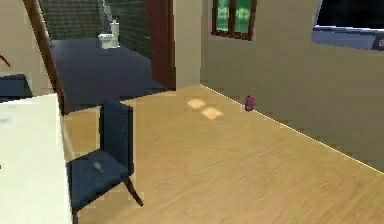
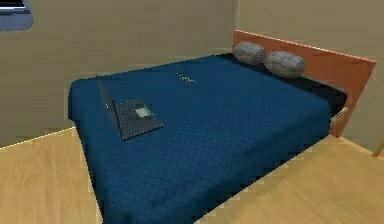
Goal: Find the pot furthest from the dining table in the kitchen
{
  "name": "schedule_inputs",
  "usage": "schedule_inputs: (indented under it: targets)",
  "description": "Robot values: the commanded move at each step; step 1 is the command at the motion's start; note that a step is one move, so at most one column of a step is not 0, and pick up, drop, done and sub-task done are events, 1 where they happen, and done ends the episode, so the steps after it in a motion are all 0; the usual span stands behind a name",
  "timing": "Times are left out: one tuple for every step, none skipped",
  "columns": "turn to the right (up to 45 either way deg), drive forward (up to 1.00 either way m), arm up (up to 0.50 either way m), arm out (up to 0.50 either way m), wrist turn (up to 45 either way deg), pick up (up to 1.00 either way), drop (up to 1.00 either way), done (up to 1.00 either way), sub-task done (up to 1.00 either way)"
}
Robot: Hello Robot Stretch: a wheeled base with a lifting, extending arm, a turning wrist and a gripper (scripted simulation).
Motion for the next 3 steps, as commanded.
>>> schedule_inputs:
  targets:
    - [0.0, 1.00, 0.00, 0.00, 0.0, 0.00, 0.00, 0.00, 0.00]
    - [0.0, 0.35, 0.00, 0.00, 0.0, 0.00, 0.00, 0.00, 0.00]
    - [-36.0, 0.00, 0.00, 0.00, 0.0, 0.00, 0.00, 0.00, 0.00]
